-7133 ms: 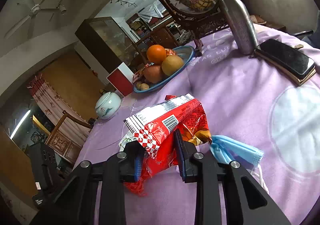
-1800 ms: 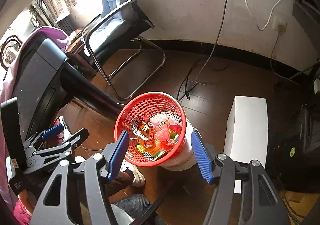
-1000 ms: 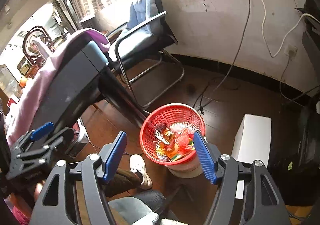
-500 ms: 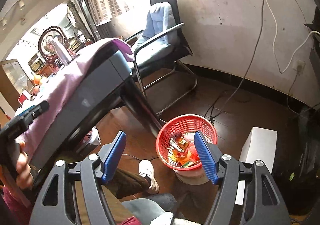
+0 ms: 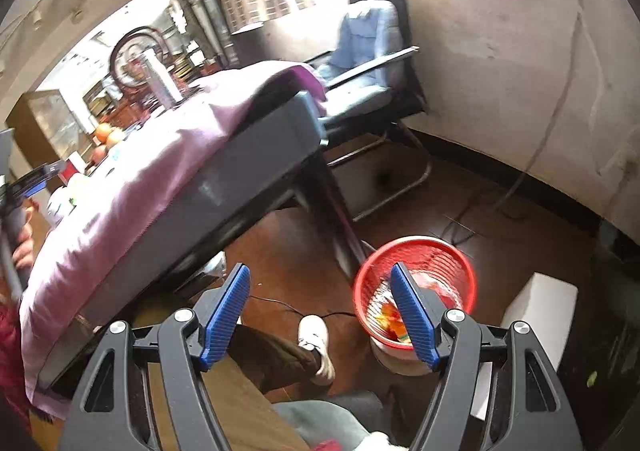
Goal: Collect trash
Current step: 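Return both open tools from the wastebasket to the table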
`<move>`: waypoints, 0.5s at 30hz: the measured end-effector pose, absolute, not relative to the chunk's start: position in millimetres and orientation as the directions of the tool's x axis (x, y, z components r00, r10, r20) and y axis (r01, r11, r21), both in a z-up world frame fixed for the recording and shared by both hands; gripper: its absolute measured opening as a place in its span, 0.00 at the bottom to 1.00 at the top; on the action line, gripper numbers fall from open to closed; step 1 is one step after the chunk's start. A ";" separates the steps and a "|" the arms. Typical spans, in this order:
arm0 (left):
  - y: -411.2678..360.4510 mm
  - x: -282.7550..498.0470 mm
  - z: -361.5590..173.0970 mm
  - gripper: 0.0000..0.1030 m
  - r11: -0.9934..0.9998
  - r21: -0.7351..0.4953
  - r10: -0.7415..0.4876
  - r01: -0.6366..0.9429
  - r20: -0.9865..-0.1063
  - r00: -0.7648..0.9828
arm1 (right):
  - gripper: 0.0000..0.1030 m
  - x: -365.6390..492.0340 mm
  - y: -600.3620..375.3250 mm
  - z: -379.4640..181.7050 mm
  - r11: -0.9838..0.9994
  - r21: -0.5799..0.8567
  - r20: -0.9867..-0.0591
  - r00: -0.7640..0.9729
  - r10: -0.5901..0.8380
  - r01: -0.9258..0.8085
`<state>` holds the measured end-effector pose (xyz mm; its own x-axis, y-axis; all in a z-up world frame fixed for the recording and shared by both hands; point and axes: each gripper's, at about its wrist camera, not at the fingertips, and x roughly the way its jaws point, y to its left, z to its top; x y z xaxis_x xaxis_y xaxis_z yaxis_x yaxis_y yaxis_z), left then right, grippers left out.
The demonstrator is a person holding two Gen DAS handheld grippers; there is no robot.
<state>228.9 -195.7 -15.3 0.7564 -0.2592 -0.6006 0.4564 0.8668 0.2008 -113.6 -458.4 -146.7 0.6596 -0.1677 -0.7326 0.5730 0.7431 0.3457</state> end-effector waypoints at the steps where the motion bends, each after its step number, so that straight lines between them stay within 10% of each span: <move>1: -184.6 248.2 -15.9 0.94 0.884 0.197 -0.227 0.424 -0.612 0.758 | 0.69 -105.3 -456.0 -143.6 0.755 0.350 -0.729 0.667 -0.153 0.555; 15: -100.8 368.3 -55.6 0.94 0.964 0.004 -0.179 0.267 -0.733 0.656 | 0.73 93.8 -372.6 -44.4 0.951 0.292 -0.632 0.767 0.109 0.105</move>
